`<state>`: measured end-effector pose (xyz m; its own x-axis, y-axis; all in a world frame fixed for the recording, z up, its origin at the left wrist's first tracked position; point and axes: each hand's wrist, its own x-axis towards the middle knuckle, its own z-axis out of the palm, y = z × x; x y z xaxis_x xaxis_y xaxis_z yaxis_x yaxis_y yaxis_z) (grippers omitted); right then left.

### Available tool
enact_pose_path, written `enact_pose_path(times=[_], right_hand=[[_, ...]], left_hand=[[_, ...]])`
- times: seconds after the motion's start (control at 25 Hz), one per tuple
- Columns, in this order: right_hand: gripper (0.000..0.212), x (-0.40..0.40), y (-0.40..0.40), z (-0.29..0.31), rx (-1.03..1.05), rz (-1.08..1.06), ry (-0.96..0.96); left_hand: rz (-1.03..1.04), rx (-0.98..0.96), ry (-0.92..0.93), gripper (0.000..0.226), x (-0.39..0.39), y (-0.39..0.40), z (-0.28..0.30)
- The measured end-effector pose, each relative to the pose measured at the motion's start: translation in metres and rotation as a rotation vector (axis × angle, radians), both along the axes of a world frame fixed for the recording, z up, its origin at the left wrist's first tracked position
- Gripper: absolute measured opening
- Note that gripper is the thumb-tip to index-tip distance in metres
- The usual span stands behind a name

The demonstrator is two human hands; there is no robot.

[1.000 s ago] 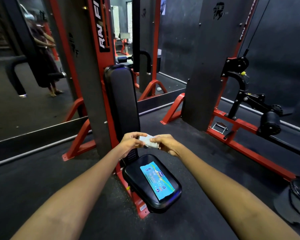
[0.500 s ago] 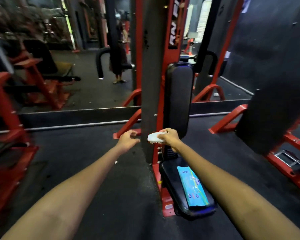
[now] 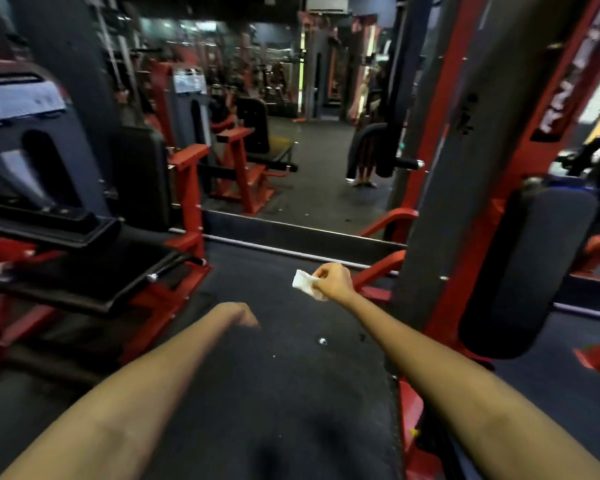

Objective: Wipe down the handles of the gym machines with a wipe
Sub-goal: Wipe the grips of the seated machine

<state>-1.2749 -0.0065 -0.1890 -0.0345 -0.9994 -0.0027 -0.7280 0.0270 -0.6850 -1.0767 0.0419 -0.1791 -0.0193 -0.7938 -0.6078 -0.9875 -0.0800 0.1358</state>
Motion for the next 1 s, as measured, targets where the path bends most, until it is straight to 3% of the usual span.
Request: enact_pose_path(times=[0.32,0.48,0.68,1.0], right_hand=[[0.023,0.158,-0.059,-0.019,0.034,0.249,-0.058],[0.019,0.222,-0.096,-0.029,0.062,0.378,-0.073],[0.017,0.302,-0.168,-0.021,0.036,0.543,-0.100],[0.019,0.444,-0.222,0.007,0.002,0.905,-0.105]], left_hand=[[0.200,0.048,-0.081,0.042,0.134,-0.015,-0.015],[0.359,0.073,-0.056,0.043,0.184,-0.041,-0.029],[0.551,-0.030,-0.022,0.031,0.249,-0.081,-0.040],[0.807,-0.153,-0.035,0.040,0.327,-0.085,-0.001]])
